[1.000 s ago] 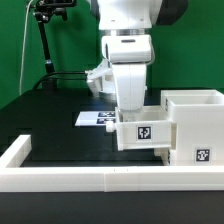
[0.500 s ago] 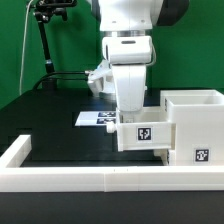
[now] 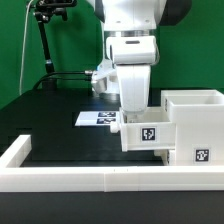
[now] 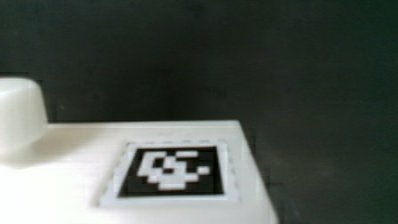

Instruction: Assemble drawer

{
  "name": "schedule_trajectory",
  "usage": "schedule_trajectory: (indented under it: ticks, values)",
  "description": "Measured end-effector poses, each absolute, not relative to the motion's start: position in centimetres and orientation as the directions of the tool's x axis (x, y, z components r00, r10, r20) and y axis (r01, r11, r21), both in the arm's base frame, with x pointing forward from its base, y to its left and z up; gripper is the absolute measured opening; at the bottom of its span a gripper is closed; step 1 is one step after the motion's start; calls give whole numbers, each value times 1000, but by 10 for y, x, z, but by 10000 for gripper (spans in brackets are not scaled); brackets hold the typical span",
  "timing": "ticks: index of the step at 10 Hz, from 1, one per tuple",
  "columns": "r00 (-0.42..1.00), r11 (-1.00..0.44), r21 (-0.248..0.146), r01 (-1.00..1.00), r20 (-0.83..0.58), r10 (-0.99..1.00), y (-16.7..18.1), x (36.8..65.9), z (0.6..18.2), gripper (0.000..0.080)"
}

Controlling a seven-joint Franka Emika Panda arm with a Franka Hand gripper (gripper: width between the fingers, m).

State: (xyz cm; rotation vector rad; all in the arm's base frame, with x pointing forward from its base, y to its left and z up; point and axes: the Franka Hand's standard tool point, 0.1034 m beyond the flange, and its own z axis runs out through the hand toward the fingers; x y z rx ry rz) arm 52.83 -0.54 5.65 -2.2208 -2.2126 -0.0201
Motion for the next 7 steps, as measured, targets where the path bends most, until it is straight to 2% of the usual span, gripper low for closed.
schedule_trajectory:
  ticks: [3,7]
  values:
    - [66,-66,5,998,18,998,5,527,55,44]
    - [65,-65,4,998,18,998,6,527,55,44]
